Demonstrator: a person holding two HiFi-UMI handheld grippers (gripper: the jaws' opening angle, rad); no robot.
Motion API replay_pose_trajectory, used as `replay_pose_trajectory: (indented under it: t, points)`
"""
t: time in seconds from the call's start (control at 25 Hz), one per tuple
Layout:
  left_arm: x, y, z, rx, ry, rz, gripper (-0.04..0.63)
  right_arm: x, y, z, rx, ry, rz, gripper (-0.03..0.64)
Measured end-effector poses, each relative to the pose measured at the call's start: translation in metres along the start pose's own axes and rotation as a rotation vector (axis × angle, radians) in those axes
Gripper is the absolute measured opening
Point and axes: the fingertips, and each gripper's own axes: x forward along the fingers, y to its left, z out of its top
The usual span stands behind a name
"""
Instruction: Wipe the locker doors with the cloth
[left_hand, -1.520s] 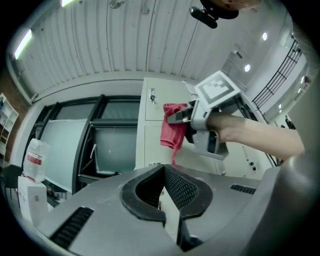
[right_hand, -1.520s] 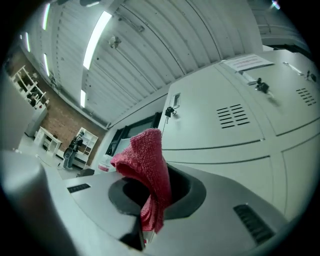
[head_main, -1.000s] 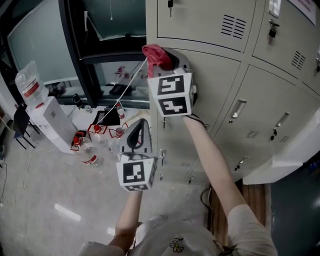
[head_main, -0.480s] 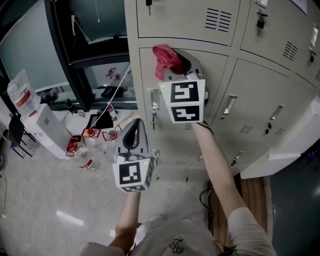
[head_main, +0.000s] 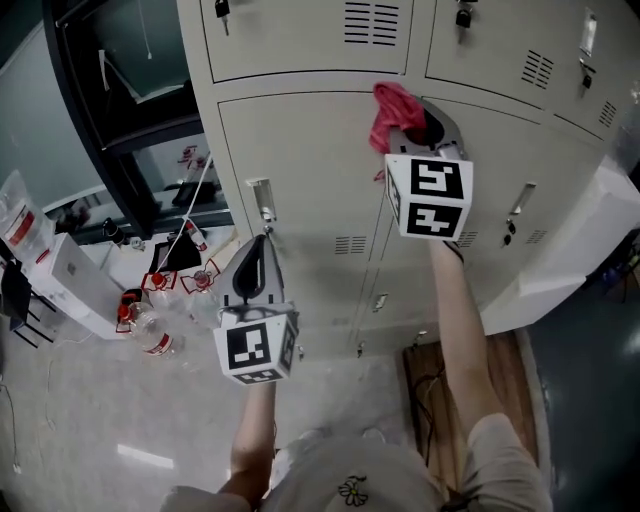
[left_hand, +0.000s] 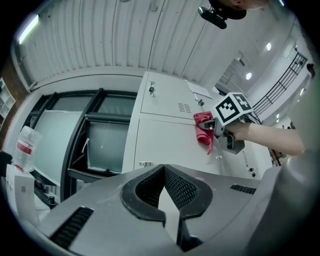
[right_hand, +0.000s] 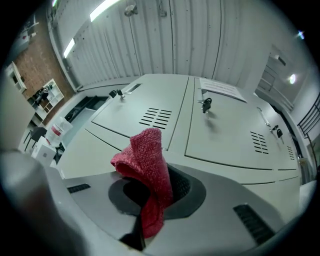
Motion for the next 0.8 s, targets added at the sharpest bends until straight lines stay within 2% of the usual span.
replay_pose_trajectory:
  t: [0.24,0.52,0.64,0.8]
  points:
    - [0.004,-0.011,0.003,0.007,-0.003,-0.023,0.017,-0.005,-0.023,-0.007,-0.014,0.014,-0.036,0.029]
    - [-0.007,0.006,0.004,0.019,0.0,0.018,0.017,-0.01,-0.021,0.001,0.02,0.015,-0.039,0.029]
    - [-0.011,0.016,0.007,0.026,0.002,0.037,0.017,-0.02,0.005,0.027,0.065,-0.044,0.033,0.029]
    - [-0.02,0.03,0.012,0.039,0.001,0.064,0.017,-0.024,0.07,0.064,0.131,-0.131,0.178,0.029]
